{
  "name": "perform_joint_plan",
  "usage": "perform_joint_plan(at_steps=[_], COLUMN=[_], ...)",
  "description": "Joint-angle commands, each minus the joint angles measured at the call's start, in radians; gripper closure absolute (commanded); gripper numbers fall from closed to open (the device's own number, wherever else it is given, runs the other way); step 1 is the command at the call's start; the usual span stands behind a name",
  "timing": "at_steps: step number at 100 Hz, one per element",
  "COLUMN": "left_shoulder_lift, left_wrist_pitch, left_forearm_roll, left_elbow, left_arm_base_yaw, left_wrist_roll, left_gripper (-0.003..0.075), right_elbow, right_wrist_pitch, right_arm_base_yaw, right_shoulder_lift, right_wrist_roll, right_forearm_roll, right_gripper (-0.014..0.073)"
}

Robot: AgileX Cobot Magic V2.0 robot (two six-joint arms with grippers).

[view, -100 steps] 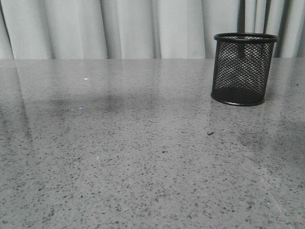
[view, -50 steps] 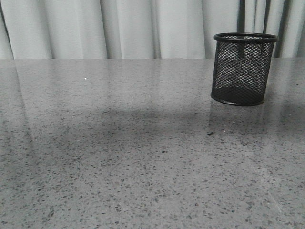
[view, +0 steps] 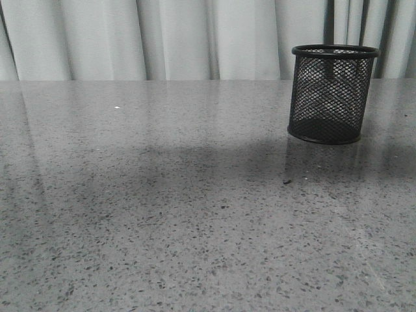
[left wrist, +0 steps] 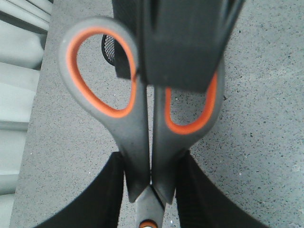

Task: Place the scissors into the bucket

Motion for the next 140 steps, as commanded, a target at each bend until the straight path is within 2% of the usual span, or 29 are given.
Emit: perform_joint_plan(at_steps=[1,12,24,35,44,56,68,73,85,95,110,140], left_shoulder_lift=[-0.031,-0.031,-0.031,-0.031,-0.031,-0.031,-0.031,-0.031,-0.031,-0.036,-0.064,-0.170], left_wrist_pitch=[-0.072,-0.072,-0.073,-0.073,-0.073,-0.073,-0.082,-0.089,-0.091,-0.088,-0.074,-0.051], left_forearm_roll=[-0.004,0.002,0.004,0.004,0.004,0.004,0.004,0.009,0.019,0.019,-0.012,-0.119], left_elbow=[-0.036,-0.036,-0.036,-0.036,-0.036,-0.036,-0.036,-0.036,-0.036,-0.036,-0.036,-0.036], left_arm_base_yaw=[-0.010,-0.010,-0.010,-0.010,-0.010,-0.010,-0.010,-0.010,0.007,0.065,0.218,0.540], left_wrist_roll=[-0.015,-0.015,-0.015,-0.015,-0.015,-0.015,-0.022,-0.048,-0.123,-0.189,-0.280,-0.285], left_gripper=[0.0733,0.0733,0.0732,0.0717,0.0661,0.0495,0.0263,0.0216,0.0209,0.0209,0.0209,0.0209], right_elbow=[-0.034,-0.034,-0.034,-0.034,-0.034,-0.034,-0.034,-0.035,-0.035,-0.044,-0.108,-0.255], right_wrist_pitch=[-0.021,-0.017,-0.011,-0.008,-0.008,-0.008,-0.011,-0.019,-0.048,-0.078,-0.102,-0.082], right_arm_base_yaw=[0.012,0.012,0.012,0.012,0.012,0.012,0.010,0.010,0.010,0.008,-0.022,-0.146], right_shoulder_lift=[-0.015,-0.015,-0.015,-0.015,-0.015,-0.015,-0.015,-0.015,-0.015,-0.015,-0.015,-0.015], right_wrist_roll=[-0.019,-0.019,-0.019,-0.019,-0.019,-0.019,-0.019,-0.019,-0.019,-0.005,0.093,0.282], right_forearm_roll=[0.070,0.070,0.070,0.070,0.070,0.070,0.066,0.061,0.038,-0.007,-0.187,-0.535], right_gripper=[0.0213,0.0452,0.0673,0.0662,0.0662,0.0662,0.0662,0.0661,0.0645,0.0643,0.0643,0.0643])
